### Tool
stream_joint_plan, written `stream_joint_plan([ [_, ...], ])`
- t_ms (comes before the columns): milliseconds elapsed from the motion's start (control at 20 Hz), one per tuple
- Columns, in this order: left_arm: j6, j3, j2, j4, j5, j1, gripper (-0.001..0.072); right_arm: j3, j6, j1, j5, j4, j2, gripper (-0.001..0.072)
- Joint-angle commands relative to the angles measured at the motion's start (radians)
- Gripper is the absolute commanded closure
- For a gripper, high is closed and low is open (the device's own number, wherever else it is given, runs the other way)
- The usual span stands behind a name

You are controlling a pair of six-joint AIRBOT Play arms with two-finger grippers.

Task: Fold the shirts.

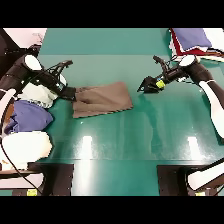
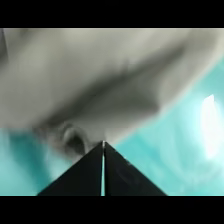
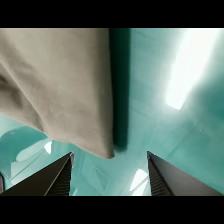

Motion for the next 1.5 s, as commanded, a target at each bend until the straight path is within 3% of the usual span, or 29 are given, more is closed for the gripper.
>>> stream_joint_plan([
  [0,-0.021,-0.055,0.039,0.064,-0.046,-0.006,0.0589,0.0,0.0,-0.016,-0.008,0.002,0.002,0.019],
  [50,-0.038,-0.053,0.04,0.064,0.003,-0.005,0.0327,0.0,0.0,-0.017,-0.008,0.002,0.002,0.0177],
  [100,-0.061,-0.044,0.045,0.061,0.055,-0.003,0.0177,0.0,0.0,-0.017,-0.011,0.002,0.002,0.0128],
  [150,-0.072,-0.026,0.049,0.06,0.089,-0.003,0.0181,0.0,0.0,-0.017,-0.019,0.002,0.002,0.0084],
  [350,-0.072,0.073,0.069,-0.001,0.144,-0.004,0.0181,0.0,-0.032,-0.017,-0.06,0.019,-0.039,0.0084],
  [600,-0.07,0.103,0.07,-0.114,0.153,-0.004,0.0183,0.014,-0.093,0.016,-0.058,0.211,-0.183,0.0087],
  [650,-0.07,0.103,0.07,-0.119,0.161,-0.004,0.0285,0.039,-0.093,0.037,-0.053,0.219,-0.21,0.0087],
  [700,-0.069,0.103,0.07,-0.121,0.168,-0.004,0.051,0.071,-0.093,0.063,-0.047,0.217,-0.235,0.0087],
  [750,-0.062,0.103,0.07,-0.122,0.175,-0.004,0.0665,0.11,-0.093,0.092,-0.044,0.218,-0.258,0.0087],
  [900,-0.063,0.103,0.07,-0.125,0.186,-0.004,0.0681,0.216,-0.093,0.176,-0.037,0.22,-0.324,0.009],
  [1100,-0.063,0.103,0.07,-0.126,0.183,-0.004,0.0681,0.272,-0.124,0.257,-0.048,0.22,-0.352,0.0389],
  [1150,-0.064,0.103,0.07,-0.127,0.183,-0.004,0.068,0.272,-0.144,0.267,-0.051,0.219,-0.349,0.0508],
  [1200,-0.071,0.103,0.07,-0.129,0.183,-0.004,0.0681,0.272,-0.168,0.274,-0.05,0.218,-0.344,0.0695],
  [1450,-0.07,0.103,0.07,-0.136,0.165,-0.061,0.0681,0.271,-0.148,0.204,0.006,0.187,-0.237,0.0696],
])
